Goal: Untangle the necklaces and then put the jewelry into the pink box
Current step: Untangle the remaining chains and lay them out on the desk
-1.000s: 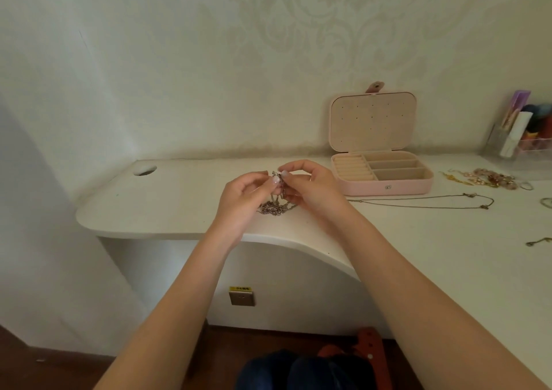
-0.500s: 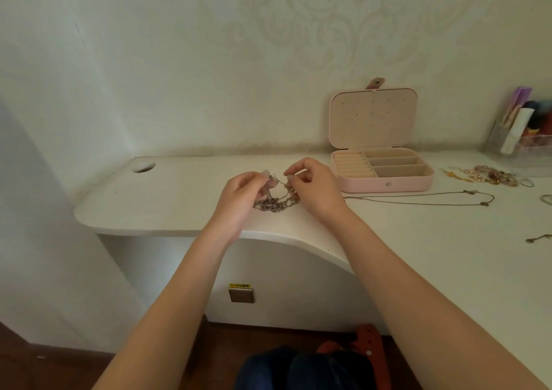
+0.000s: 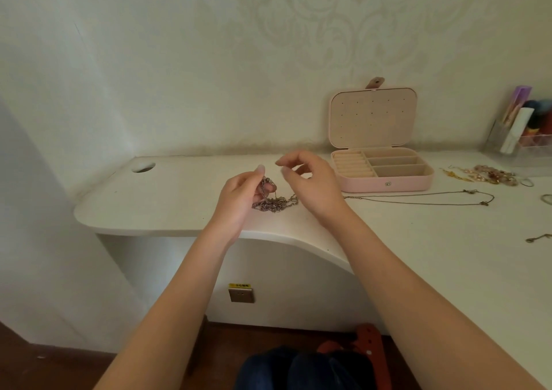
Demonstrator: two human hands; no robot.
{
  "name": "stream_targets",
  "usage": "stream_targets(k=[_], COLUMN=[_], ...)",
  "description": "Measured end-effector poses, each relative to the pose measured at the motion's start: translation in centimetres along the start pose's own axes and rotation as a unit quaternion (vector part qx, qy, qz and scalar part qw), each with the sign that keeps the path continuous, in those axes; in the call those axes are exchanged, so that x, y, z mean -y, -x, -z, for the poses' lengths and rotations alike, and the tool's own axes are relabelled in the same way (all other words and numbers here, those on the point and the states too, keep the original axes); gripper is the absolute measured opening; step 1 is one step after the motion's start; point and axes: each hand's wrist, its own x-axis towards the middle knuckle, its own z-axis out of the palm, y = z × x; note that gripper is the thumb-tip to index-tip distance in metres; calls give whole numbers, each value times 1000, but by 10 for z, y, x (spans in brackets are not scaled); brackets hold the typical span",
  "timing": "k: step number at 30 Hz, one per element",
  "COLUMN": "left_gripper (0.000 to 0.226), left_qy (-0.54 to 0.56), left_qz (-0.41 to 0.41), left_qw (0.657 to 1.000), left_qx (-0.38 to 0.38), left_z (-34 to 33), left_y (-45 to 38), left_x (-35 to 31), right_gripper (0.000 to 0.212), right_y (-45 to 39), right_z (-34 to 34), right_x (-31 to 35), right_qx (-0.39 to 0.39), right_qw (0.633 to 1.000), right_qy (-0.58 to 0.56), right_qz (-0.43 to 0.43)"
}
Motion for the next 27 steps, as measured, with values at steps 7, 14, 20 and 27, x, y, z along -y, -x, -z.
stream_targets(k=[7, 14, 20, 27], left_gripper=[36, 34, 19, 14], left_qy=[-30, -20, 16, -32], left_qz=[-18, -13, -25, -46], left_qw=[999, 1000, 999, 998], left_qx=[-15, -8, 38, 11], left_z=[-1, 1, 4, 2], left_y=[-2, 0, 1, 3], left_x=[3, 3, 0, 1], right_gripper=[6, 11, 16, 12], right_y=[0, -4, -5, -3], right_z=[-4, 0, -1, 0], right_x=[-2, 0, -1, -3], right_qx=[68, 92, 119, 108], right_qw=[997, 975, 962, 964], right_qy=[-39, -171, -205, -202], right_qz=[10, -107, -137, -135])
